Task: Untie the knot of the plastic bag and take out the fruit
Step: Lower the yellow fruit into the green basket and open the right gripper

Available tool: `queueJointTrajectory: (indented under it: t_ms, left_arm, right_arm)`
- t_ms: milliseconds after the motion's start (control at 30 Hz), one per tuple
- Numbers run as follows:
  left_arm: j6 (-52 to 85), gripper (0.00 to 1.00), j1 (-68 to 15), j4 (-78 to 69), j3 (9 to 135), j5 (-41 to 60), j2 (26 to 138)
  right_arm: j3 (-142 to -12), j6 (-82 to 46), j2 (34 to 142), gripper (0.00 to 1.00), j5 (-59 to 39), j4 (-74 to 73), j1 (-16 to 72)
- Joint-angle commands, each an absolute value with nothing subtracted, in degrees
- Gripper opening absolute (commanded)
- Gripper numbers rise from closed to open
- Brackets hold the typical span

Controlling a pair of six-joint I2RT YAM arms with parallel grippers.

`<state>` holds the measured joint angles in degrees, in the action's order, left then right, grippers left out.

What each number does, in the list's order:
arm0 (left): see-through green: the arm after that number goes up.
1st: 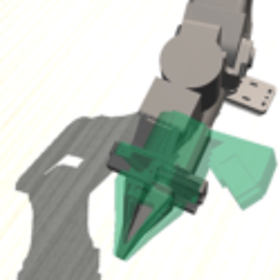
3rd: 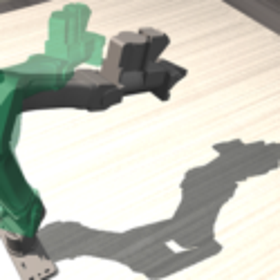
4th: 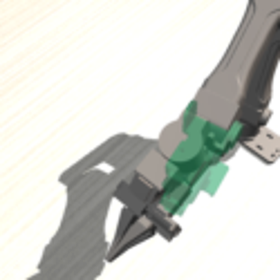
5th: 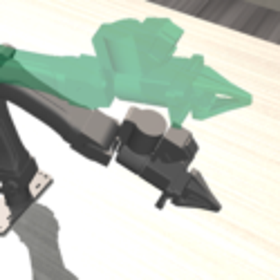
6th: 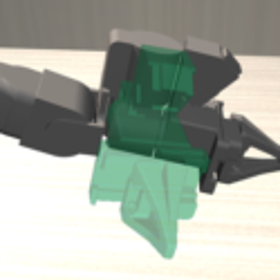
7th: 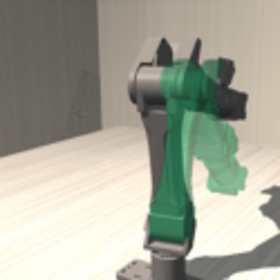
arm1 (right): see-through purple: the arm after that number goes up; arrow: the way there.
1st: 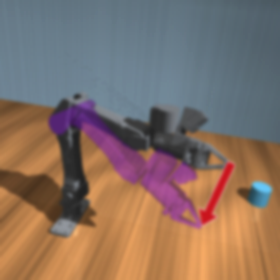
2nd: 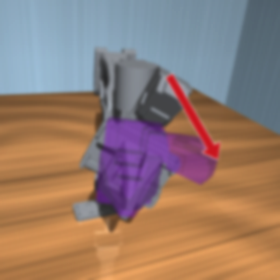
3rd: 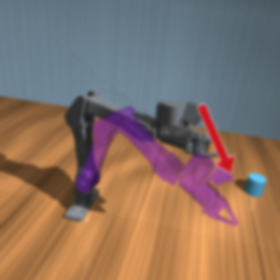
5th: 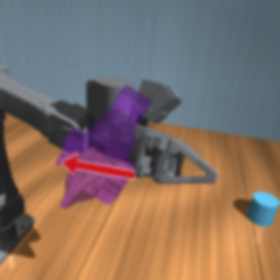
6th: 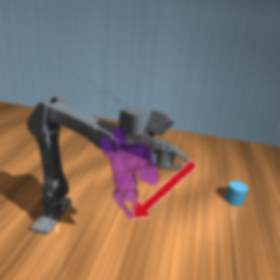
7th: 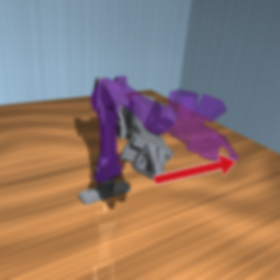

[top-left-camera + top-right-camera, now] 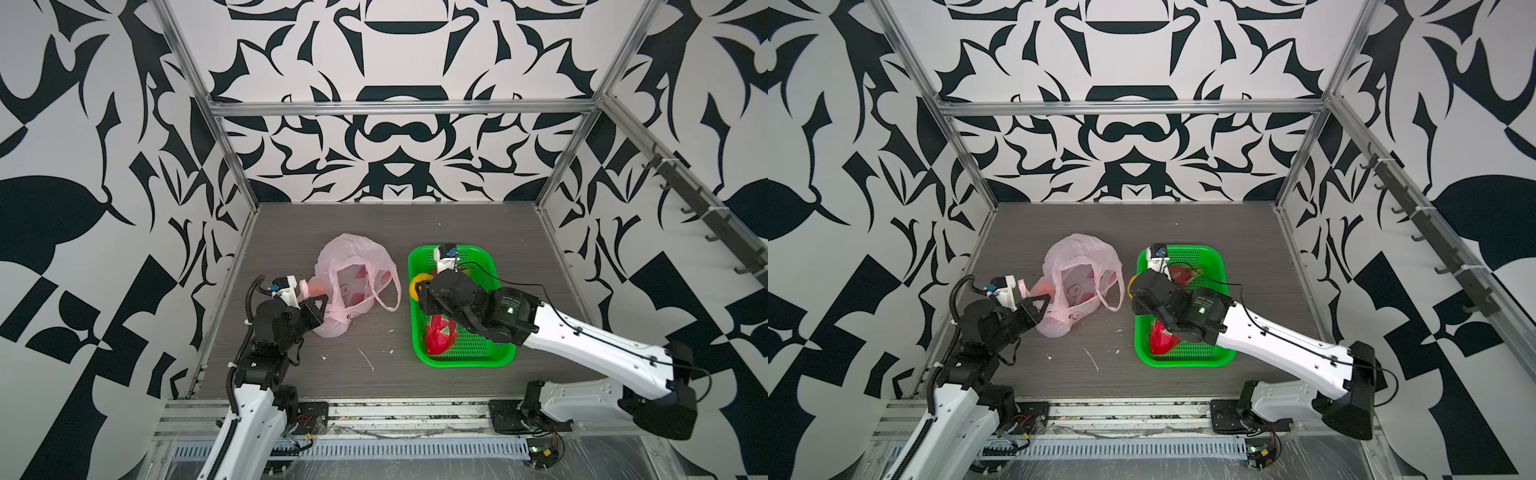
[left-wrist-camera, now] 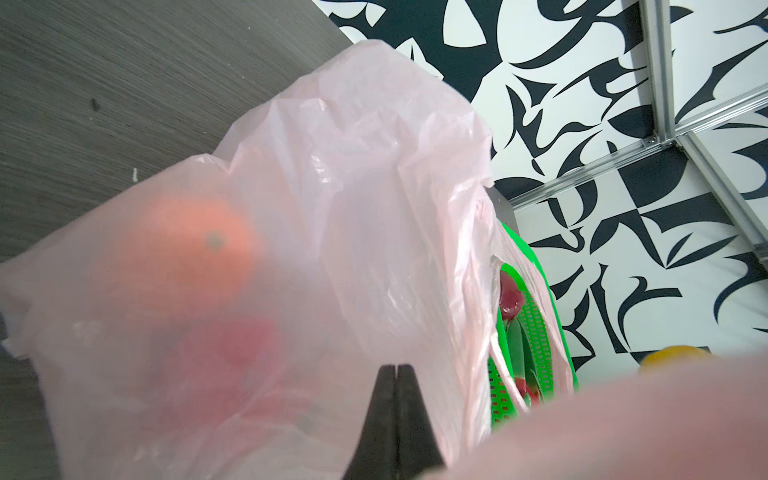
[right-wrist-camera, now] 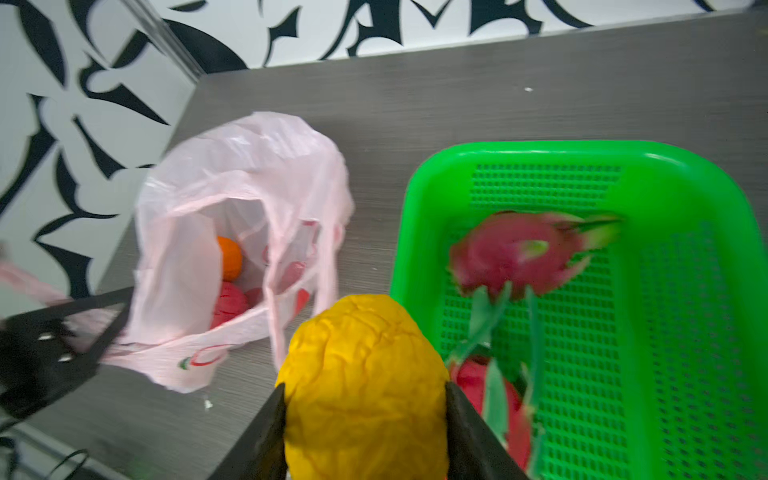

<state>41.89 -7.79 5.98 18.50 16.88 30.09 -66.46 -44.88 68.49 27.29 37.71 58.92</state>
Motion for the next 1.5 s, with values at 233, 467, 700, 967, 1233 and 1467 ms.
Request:
queueJointTrajectory:
  t_ms: [233,467,700,967,1233,1467]
  left_arm:
    - [39.25,0.00,-7.91,9.88,22.91,17.24,31.44]
    - [38.65,0.00,-7.91,10.87,24.85,17.40,32.52]
    - [37.63,0.00,-7.91,12.86,25.84,17.23,32.48]
    - [36.91,0.00,-7.84,14.36,26.09,16.96,31.91]
    - [35.78,0.00,-7.91,16.08,26.72,17.45,32.26]
    - [35.05,0.00,-7.91,16.48,26.76,17.88,32.42]
  right_arm:
    - [-55.98,-41.10,60.10,0.23,25.16,41.91,47.55]
    - [-51.53,-39.17,63.16,0.23,22.41,40.76,42.10]
    - [-50.23,-37.99,66.39,0.23,21.35,39.16,39.18]
    - [-47.62,-36.44,69.73,0.28,19.80,36.21,34.98]
    - [-46.67,-34.63,73.66,0.40,16.64,32.28,31.43]
    - [-47.46,-33.78,76.19,0.59,16.78,31.47,30.87]
